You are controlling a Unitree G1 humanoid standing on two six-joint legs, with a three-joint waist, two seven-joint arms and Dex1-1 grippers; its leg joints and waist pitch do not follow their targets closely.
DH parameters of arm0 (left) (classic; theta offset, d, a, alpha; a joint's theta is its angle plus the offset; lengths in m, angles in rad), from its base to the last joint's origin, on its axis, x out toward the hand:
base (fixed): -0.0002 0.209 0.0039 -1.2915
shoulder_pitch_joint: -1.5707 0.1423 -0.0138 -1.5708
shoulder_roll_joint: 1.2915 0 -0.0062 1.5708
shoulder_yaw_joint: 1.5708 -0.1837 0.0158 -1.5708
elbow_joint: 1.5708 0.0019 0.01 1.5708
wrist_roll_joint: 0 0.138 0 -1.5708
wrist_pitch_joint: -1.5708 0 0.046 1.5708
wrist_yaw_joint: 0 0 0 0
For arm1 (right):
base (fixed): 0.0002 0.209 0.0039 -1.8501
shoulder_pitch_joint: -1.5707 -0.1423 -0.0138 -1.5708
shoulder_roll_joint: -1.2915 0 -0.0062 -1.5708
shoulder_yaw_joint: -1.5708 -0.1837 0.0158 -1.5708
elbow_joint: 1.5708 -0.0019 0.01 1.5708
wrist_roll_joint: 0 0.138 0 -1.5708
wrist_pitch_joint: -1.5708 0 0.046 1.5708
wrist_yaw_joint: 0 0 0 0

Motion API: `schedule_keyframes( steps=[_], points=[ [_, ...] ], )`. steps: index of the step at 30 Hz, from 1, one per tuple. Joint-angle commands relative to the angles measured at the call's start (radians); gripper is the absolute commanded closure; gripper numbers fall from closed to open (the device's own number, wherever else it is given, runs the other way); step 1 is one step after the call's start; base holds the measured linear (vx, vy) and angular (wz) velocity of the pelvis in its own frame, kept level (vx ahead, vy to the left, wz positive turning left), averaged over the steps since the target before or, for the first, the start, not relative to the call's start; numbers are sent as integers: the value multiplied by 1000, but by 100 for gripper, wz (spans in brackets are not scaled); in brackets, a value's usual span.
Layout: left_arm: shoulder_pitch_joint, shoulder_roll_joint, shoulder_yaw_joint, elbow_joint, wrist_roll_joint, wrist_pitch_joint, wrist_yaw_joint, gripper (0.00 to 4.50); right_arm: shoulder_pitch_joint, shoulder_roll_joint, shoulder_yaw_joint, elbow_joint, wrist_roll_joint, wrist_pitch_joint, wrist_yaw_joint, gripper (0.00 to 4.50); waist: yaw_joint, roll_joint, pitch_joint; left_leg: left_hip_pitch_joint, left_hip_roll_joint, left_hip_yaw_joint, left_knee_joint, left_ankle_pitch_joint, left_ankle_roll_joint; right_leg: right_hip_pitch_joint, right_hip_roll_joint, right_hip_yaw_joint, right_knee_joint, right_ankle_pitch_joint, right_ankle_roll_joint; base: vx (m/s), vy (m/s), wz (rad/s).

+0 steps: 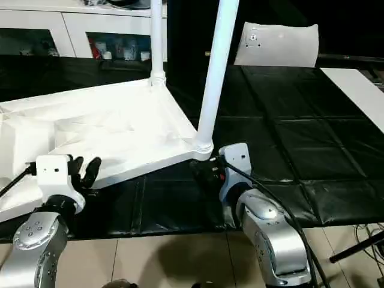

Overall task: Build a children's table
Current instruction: Rotate leg to tighten

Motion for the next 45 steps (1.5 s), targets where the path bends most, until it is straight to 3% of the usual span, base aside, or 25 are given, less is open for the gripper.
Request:
schedule_keyframes(
  steps=[1,45],
  points=[
    [3,-2,-11,-15,7,6,4,265,-7,-5,-13,0,5,10,-3,31,2,7,-57,16,76,-49,-78,-279,1,31,-104,75,-91,-380,-48,0,0,0],
    [3,-2,-11,-15,7,6,4,265,-7,-5,-13,0,5,10,-3,31,3,7,-57,16,77,-48,-77,-272,2,31,-104,76,-89,-364,-53,0,0,0]
  ],
)
